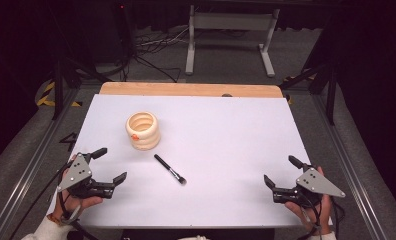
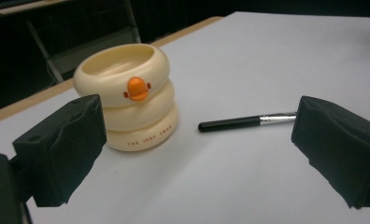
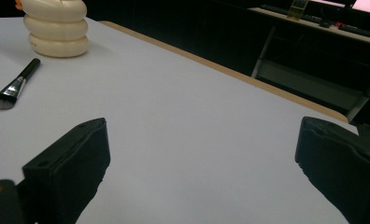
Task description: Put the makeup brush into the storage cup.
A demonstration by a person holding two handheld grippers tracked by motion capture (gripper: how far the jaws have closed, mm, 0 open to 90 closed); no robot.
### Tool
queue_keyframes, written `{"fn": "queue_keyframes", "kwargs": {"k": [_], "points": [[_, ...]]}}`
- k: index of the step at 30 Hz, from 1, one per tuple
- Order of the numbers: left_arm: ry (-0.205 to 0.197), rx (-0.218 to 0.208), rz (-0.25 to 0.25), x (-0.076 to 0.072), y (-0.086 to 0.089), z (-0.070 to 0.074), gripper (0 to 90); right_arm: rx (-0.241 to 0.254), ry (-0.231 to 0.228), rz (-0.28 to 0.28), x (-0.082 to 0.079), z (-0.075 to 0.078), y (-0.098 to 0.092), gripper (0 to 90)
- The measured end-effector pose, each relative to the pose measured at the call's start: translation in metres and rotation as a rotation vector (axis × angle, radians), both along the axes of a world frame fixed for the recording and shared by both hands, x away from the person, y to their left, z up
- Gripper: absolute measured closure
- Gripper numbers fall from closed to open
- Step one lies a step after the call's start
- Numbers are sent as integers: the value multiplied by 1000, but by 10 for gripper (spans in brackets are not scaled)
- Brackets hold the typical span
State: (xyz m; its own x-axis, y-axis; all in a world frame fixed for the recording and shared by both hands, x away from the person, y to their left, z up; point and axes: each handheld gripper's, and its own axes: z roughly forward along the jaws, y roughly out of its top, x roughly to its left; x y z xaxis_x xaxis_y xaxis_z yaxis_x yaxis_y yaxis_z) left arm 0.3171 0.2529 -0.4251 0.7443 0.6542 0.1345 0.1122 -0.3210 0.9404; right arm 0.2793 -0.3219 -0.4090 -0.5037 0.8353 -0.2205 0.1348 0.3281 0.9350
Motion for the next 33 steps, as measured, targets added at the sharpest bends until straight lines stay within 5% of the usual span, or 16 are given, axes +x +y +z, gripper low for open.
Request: {"fn": "queue_keyframes", "kwargs": {"k": [10, 16, 23, 26, 32, 33], "points": [[64, 115, -72, 6, -12, -3, 80, -19, 48, 9, 6, -6, 3, 46], [93, 147, -96, 11, -19, -3, 80, -40, 63, 10, 6, -9, 5, 46], [135, 246, -162, 24, -33, 5, 81, -53, 72, 18, 6, -10, 7, 49], [155, 327, -232, 34, -47, 20, 76, -59, 78, 19, 7, -10, 8, 49], [146, 665, -360, 48, -96, 36, 97, -65, 88, 2, 7, -12, 7, 53], [146, 665, -360, 48, -96, 36, 98, -65, 88, 2, 7, -12, 7, 53]]}}
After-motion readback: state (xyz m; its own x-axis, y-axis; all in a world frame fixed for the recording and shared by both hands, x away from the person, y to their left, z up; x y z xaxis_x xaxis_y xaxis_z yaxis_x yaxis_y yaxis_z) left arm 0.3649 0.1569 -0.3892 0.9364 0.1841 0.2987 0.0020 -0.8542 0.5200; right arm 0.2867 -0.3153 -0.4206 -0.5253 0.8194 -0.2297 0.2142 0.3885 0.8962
